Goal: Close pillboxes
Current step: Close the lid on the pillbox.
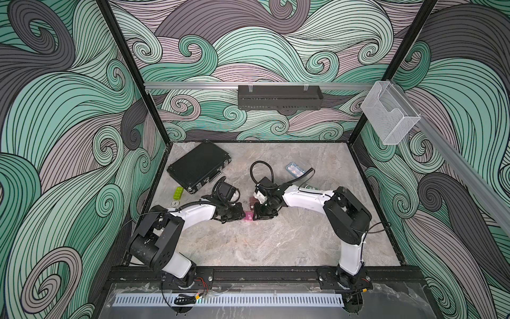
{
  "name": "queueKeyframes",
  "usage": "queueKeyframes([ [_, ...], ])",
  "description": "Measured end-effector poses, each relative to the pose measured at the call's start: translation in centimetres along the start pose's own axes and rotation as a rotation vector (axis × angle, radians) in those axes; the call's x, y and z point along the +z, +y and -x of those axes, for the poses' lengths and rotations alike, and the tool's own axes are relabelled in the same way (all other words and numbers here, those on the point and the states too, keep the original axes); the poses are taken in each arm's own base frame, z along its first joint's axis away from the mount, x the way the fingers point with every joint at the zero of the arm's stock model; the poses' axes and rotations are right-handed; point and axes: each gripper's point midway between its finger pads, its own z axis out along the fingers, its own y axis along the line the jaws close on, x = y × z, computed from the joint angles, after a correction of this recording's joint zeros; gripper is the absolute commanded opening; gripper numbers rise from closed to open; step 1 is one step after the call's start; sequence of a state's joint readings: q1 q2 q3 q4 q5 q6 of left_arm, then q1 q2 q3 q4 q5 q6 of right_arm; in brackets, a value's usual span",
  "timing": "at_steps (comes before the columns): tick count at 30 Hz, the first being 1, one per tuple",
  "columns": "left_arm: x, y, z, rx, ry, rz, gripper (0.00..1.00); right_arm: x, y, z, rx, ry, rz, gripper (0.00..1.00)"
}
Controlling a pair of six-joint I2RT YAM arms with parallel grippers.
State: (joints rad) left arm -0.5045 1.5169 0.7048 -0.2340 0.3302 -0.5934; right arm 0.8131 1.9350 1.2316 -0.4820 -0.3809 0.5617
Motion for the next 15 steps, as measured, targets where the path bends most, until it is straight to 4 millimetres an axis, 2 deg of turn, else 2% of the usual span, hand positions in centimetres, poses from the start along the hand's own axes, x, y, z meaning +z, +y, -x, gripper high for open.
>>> queueKeyframes([
  [8,0.27,-0.18,0.62,0.002,-0.005,-0.002,0.21,-0.15,-0.28,-0.02,0.013,0.009,-0.002,0.32],
  [15,0.31,-0.31,0.54,0.011,0.002,-0.001,0.36,-0.18,-0.29,-0.09,0.016,0.016,-0.003,0.35],
])
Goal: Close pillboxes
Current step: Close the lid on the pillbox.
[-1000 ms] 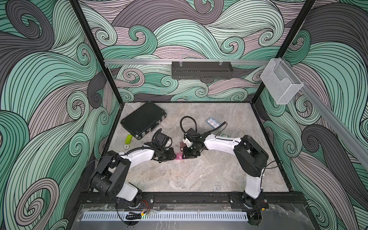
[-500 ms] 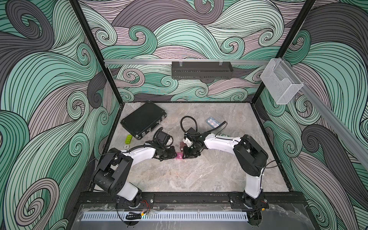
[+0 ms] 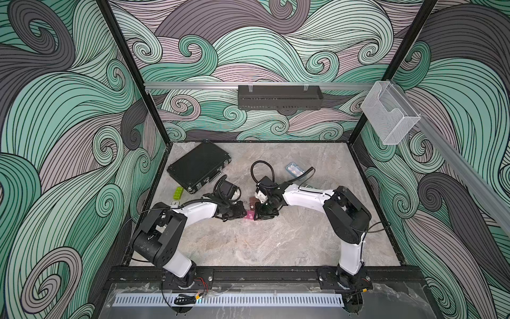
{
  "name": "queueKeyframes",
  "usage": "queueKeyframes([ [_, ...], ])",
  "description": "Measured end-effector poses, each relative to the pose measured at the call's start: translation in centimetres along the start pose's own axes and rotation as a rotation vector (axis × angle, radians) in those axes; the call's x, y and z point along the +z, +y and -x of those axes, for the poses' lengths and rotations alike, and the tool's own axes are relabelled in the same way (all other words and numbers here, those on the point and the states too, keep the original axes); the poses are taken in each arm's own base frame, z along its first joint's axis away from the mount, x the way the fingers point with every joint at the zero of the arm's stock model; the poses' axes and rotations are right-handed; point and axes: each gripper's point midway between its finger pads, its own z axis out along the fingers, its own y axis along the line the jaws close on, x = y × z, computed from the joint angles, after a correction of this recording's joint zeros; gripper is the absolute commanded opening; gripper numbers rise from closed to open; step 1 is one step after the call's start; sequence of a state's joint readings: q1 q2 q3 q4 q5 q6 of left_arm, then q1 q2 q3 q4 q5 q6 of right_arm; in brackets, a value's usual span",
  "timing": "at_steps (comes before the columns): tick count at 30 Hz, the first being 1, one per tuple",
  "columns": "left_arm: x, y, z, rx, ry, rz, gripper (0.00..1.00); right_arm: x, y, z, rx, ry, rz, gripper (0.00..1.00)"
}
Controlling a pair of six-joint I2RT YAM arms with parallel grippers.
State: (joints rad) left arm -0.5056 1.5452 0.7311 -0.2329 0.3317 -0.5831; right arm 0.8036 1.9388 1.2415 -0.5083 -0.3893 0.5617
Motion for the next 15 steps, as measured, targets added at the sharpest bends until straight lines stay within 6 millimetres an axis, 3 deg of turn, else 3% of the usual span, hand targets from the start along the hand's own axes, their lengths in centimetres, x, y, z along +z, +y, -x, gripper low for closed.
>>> queueKeyframes([
  [8,-2.7,-0.1,-0.6,0.013,-0.010,0.031,0.47,-0.4,-0.4,-0.3,-0.003,-0.006,-0.024,0.45],
  [15,-6.2,-2.3,2.6,0.054,-0.123,-0.012,0.49,-4.8,0.2,0.7,-0.044,-0.096,-0.017,0.47],
])
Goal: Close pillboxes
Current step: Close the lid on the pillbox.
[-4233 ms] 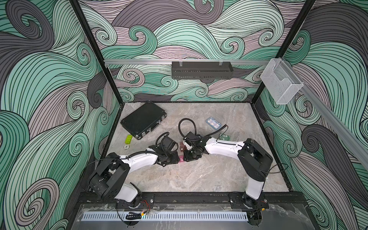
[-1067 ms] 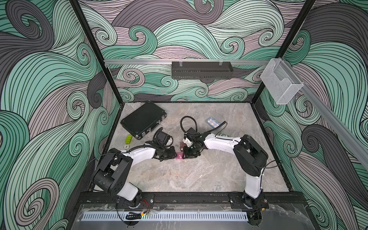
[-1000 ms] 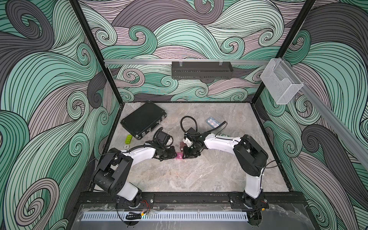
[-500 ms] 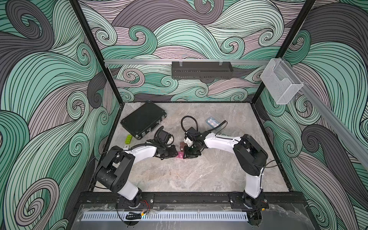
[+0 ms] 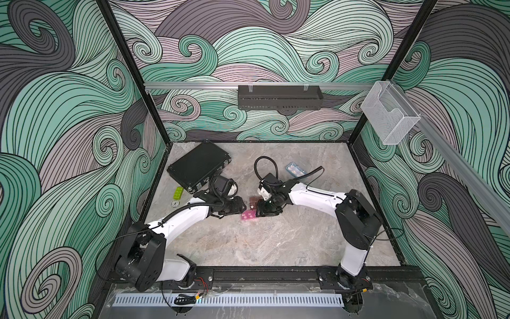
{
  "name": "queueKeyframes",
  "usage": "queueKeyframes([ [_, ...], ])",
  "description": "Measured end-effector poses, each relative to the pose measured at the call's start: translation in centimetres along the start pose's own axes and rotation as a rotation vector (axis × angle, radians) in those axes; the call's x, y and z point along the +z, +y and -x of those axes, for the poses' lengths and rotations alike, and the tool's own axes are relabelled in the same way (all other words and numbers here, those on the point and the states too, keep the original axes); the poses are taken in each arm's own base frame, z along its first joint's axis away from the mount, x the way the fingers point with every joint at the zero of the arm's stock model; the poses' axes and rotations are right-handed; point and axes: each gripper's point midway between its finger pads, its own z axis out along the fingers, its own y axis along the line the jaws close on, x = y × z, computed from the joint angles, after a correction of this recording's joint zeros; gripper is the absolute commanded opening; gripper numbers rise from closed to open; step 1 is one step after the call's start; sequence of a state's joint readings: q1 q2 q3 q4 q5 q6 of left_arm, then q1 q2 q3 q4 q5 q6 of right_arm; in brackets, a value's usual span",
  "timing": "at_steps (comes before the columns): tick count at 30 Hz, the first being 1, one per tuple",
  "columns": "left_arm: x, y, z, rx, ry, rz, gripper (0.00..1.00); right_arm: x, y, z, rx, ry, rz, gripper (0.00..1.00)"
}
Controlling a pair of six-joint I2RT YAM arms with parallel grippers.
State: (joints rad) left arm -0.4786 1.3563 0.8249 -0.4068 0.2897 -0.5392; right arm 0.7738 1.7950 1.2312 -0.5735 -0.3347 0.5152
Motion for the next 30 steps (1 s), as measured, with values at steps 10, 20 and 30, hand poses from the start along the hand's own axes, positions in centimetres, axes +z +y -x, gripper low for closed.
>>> queueKeyframes([
  [10,4.2,0.0,1.7,-0.061,0.066,-0.051,0.42,-3.5,-2.0,3.3,-0.162,-0.112,-0.064,0.43],
  [20,6.6,-0.3,1.7,-0.109,0.089,-0.099,0.35,-7.3,-1.8,10.1,-0.257,-0.256,-0.077,0.40],
  [30,8.2,0.1,0.2,-0.113,0.139,-0.079,0.29,-3.8,-3.0,11.2,-0.349,-0.179,-0.108,0.28],
])
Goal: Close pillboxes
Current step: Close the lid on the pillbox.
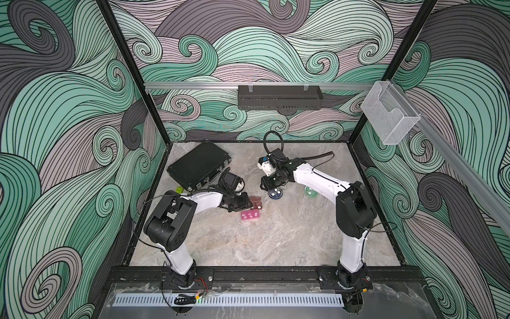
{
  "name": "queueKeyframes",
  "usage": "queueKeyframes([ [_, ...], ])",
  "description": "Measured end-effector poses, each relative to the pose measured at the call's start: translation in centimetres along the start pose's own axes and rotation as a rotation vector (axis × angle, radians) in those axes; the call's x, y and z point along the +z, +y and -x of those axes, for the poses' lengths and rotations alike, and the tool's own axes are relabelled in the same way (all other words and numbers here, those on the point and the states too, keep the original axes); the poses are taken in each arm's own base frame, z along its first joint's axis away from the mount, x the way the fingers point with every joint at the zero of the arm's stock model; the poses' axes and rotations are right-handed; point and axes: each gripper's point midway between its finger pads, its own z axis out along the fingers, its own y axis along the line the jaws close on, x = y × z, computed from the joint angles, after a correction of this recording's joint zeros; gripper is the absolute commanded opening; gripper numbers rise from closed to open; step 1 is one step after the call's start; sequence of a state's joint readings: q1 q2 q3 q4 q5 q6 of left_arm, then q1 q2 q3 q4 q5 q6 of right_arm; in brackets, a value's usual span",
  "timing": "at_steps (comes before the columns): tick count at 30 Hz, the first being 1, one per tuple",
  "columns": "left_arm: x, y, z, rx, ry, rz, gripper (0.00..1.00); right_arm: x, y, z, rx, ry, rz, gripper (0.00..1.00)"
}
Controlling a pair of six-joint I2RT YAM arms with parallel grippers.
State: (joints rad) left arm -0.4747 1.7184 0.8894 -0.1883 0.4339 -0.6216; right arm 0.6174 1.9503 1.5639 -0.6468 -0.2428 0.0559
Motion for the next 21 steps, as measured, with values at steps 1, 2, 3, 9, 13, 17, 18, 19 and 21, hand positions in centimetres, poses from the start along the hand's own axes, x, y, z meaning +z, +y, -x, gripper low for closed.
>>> queueKeyframes([
  [1,0.1,0.1,-0.1,-0.002,0.003,0.002,0.29,0.1,0.0,0.1,-0.005,0.001,0.000,0.27],
  [2,0.2,0.2,-0.1,-0.003,0.007,0.005,0.29,0.2,-0.1,0.2,-0.013,0.000,0.000,0.26],
  [3,0.4,0.3,-0.2,-0.003,0.011,0.008,0.28,0.3,-0.1,0.4,-0.020,-0.002,0.002,0.26],
  [9,0.6,0.2,-0.1,-0.002,0.013,0.010,0.24,1.7,0.0,0.2,-0.020,0.025,0.032,0.26],
  [13,0.6,0.1,0.0,-0.001,0.010,0.009,0.22,2.3,0.2,-0.2,-0.016,0.041,0.050,0.26],
  [17,0.8,0.0,0.3,0.000,0.009,0.008,0.18,2.4,0.6,-0.3,-0.022,0.045,0.060,0.26],
  [18,0.9,0.0,0.4,-0.001,0.010,0.008,0.17,2.4,0.8,-0.3,-0.026,0.045,0.065,0.26],
  [19,0.9,0.0,0.5,-0.001,0.010,0.008,0.16,2.5,0.9,-0.4,-0.029,0.047,0.067,0.25],
  [21,1.1,0.1,0.4,-0.004,0.014,0.012,0.16,2.6,1.3,-0.6,-0.037,0.052,0.075,0.19],
])
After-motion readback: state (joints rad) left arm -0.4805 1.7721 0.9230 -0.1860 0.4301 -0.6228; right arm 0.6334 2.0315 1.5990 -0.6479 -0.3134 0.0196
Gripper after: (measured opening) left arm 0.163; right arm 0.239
